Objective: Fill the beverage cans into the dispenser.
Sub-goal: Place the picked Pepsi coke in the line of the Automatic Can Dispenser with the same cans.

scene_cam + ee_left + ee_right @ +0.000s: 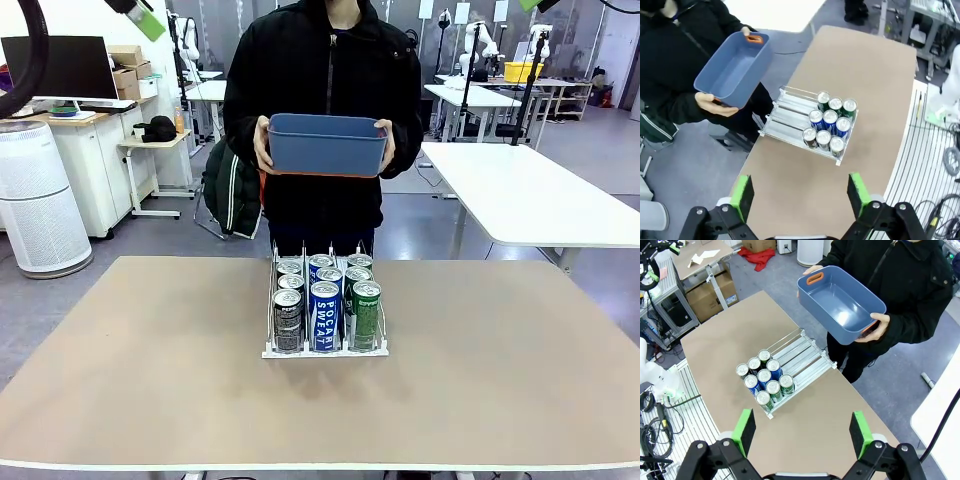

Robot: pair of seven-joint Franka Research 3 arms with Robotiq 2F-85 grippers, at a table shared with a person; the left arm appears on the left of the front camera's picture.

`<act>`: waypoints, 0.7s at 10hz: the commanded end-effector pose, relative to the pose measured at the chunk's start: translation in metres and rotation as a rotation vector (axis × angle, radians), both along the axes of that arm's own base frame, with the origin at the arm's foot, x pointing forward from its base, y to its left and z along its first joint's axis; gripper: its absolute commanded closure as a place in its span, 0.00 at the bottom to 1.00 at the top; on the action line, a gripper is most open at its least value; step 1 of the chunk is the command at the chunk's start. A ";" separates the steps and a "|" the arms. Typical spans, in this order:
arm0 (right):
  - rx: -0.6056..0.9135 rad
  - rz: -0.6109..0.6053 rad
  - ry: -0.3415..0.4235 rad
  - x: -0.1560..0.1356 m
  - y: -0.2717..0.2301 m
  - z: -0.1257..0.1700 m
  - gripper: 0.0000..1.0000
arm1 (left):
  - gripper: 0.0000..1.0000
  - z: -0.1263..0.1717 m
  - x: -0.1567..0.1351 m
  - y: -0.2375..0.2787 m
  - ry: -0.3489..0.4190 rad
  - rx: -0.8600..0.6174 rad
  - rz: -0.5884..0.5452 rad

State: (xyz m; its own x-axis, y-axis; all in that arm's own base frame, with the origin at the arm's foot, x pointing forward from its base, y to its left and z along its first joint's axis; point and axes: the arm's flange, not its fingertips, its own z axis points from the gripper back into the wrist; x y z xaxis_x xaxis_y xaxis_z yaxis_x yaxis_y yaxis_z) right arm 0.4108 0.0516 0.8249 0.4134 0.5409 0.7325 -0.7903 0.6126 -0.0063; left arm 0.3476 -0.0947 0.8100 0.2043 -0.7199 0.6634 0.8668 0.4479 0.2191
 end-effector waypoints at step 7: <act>0.002 0.001 0.003 0.000 0.000 -0.001 0.00 | 0.00 0.008 0.001 0.009 0.020 -0.090 0.103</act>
